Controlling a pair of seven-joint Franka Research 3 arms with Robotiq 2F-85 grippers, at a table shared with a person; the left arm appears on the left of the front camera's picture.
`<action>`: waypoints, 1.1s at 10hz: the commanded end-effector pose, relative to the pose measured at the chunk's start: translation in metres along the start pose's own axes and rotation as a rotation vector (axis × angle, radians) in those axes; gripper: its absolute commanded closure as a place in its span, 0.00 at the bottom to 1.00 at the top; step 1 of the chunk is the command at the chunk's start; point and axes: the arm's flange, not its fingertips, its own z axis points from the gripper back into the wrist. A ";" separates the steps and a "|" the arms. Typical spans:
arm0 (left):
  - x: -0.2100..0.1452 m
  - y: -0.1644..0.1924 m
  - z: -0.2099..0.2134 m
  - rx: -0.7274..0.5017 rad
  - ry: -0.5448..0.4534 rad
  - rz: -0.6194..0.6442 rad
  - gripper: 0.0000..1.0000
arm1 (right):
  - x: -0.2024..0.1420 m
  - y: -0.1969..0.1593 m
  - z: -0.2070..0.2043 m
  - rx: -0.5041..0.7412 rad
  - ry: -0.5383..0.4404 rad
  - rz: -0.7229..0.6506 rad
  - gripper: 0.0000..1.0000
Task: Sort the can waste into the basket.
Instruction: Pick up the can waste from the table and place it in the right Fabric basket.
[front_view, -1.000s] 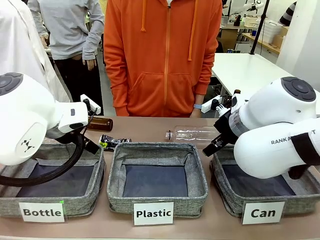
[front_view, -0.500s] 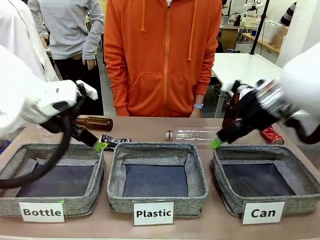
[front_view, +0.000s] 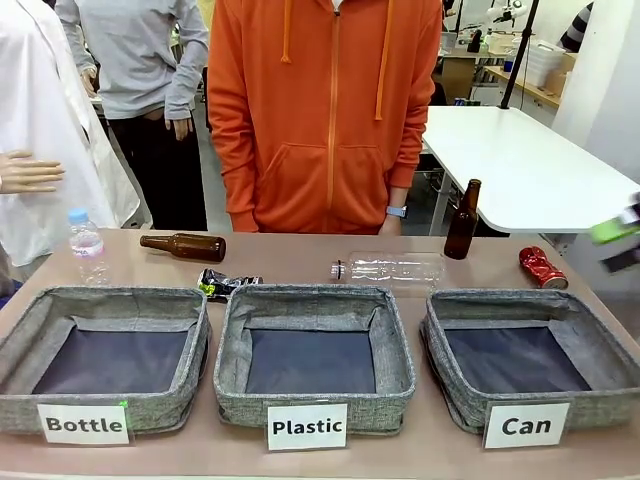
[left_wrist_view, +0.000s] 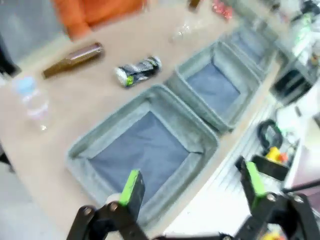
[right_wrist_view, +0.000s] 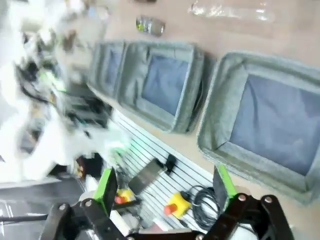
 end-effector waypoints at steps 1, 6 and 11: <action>-0.025 0.054 0.044 -0.009 -0.199 0.200 0.00 | -0.014 -0.056 0.035 0.145 -0.168 -0.115 0.00; -0.101 0.125 0.069 -0.082 -0.477 0.520 0.00 | -0.068 -0.156 0.091 0.272 -0.496 -0.379 0.00; -0.113 0.115 0.081 -0.050 -0.474 0.532 0.00 | -0.074 -0.160 0.090 0.251 -0.431 -0.405 0.00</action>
